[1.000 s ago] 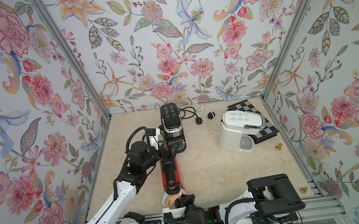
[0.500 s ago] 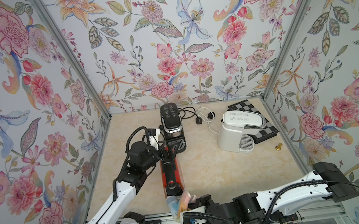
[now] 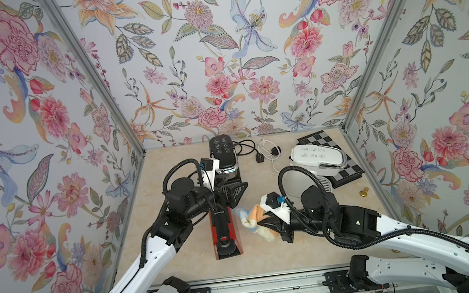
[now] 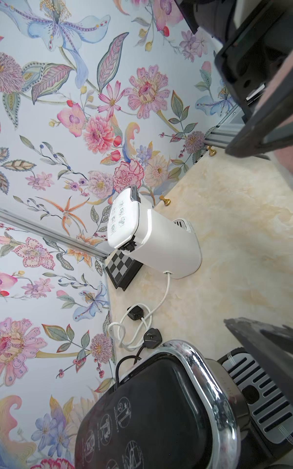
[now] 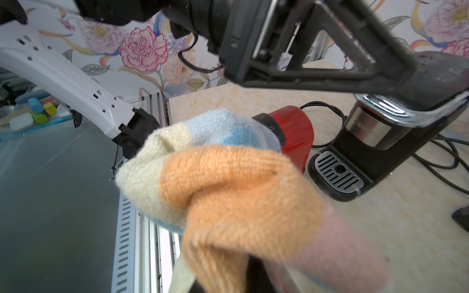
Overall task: Wipe the surface of a coffee machine
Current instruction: Wipe the dirt from the surface of the coffee machine, then adjust the cleaning item.
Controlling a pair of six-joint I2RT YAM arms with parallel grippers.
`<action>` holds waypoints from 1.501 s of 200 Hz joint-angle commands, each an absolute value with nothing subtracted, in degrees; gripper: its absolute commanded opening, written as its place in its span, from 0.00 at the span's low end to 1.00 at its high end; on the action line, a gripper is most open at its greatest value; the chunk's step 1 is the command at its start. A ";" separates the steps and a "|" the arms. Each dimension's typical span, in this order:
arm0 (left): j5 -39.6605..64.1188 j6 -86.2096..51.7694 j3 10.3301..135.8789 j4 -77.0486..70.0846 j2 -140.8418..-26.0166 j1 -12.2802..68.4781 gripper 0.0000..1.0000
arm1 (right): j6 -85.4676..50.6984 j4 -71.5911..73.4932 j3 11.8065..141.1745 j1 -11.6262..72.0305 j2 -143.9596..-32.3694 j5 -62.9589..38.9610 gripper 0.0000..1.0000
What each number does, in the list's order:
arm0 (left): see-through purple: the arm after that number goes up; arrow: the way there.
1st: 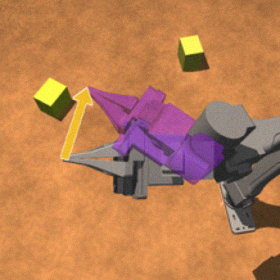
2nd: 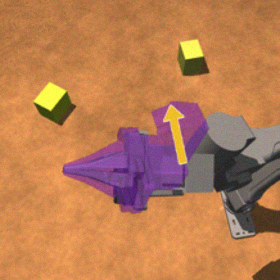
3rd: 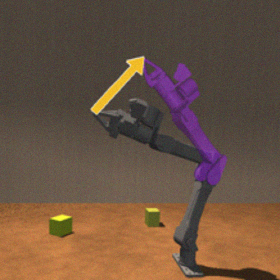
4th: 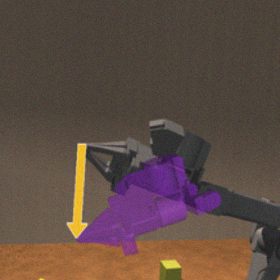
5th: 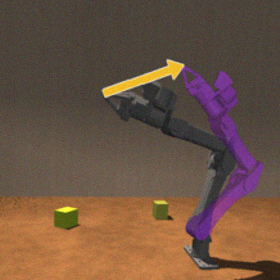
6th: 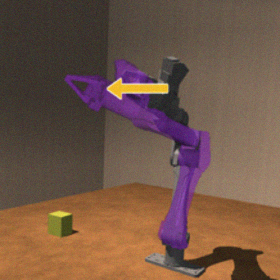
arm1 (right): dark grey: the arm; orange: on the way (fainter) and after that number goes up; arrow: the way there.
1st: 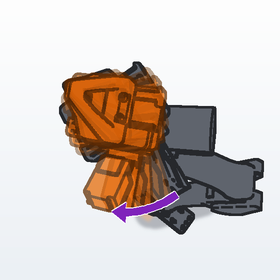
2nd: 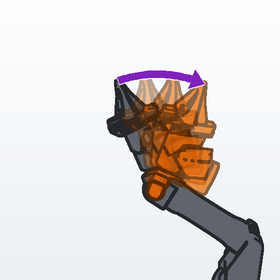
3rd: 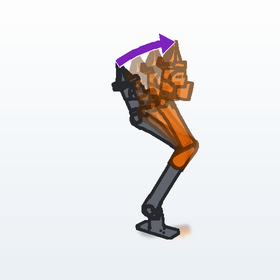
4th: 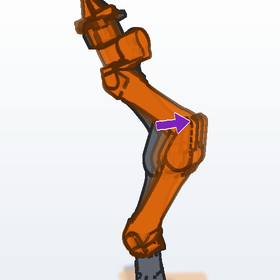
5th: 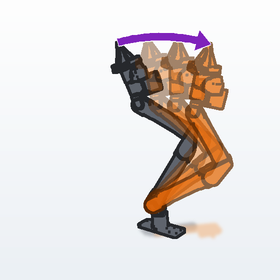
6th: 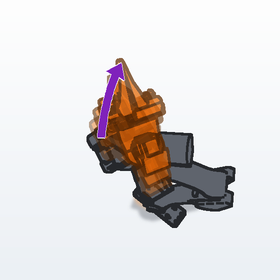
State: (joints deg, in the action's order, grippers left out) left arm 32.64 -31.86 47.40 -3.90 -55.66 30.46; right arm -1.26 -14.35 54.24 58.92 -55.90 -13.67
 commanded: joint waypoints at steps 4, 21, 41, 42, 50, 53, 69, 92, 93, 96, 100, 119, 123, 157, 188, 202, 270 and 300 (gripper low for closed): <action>34.60 -30.76 47.73 -5.19 -53.60 30.86 0.99 | -7.84 -15.34 57.61 50.05 -57.96 -26.92 0.00; 35.50 -30.67 48.34 -4.52 -53.52 30.97 0.99 | -8.55 -14.95 59.00 46.25 -59.72 -29.92 0.00; 37.69 -31.51 48.08 -5.97 -53.77 31.59 0.99 | -9.98 -12.98 59.67 44.07 -61.26 -31.14 0.00; 37.79 -31.58 48.03 -6.10 -53.78 31.61 0.99 | -10.05 -12.91 59.63 44.01 -61.35 -31.13 0.00; 38.31 -32.02 48.06 -6.59 -53.87 31.92 0.99 | -10.87 -12.49 59.85 43.12 -62.12 -30.12 0.00; 38.40 -32.07 48.19 -6.54 -53.80 31.95 0.99 | -11.09 -12.37 59.95 42.68 -62.47 -29.81 0.00; 39.41 -32.39 48.25 -7.49 -53.05 32.10 0.99 | -12.65 -10.16 59.73 40.01 -63.45 -29.67 0.00; 40.74 -32.36 48.69 -7.01 -53.55 32.08 0.99 | -15.77 -4.47 58.67 37.55 -63.52 -32.19 0.00; 40.85 -32.36 48.65 -7.06 -53.58 32.08 0.99 | -15.84 -4.25 58.69 37.54 -63.58 -32.36 0.00; 41.01 -32.65 48.56 -7.27 -53.66 32.08 0.99 | -15.98 -3.83 58.77 37.51 -63.67 -32.94 0.00; 41.23 -33.01 48.40 -7.69 -53.85 32.07 0.99 | -16.25 -3.35 58.97 37.53 -63.78 -33.41 0.00; 43.08 -35.40 47.39 -10.89 -54.95 32.08 0.99 | -17.75 -0.03 59.21 37.57 -63.93 -35.82 0.00; 43.30 -35.98 47.18 -11.72 -55.31 32.01 0.99 | -18.15 0.67 59.15 37.53 -63.98 -36.37 0.00; 45.45 -40.56 46.25 -19.69 -57.66 32.14 0.99 | -19.06 3.85 58.55 38.93 -64.36 -37.79 0.00; 48.71 -43.42 46.14 -25.38 -59.68 33.42 0.99 | -20.07 7.62 57.05 39.73 -64.34 -38.45 0.00; 49.74 -44.23 45.80 -27.37 -60.10 34.47 0.99 | -21.10 10.49 56.13 39.81 -64.65 -39.40 0.00; 49.15 -46.63 44.69 -30.41 -60.29 35.09 0.84 | -19.54 13.86 55.87 42.77 -66.41 -44.92 0.00; 50.49 -48.92 44.38 -34.34 -60.82 35.07 0.64 | -19.08 15.08 54.08 43.19 -65.84 -45.50 0.00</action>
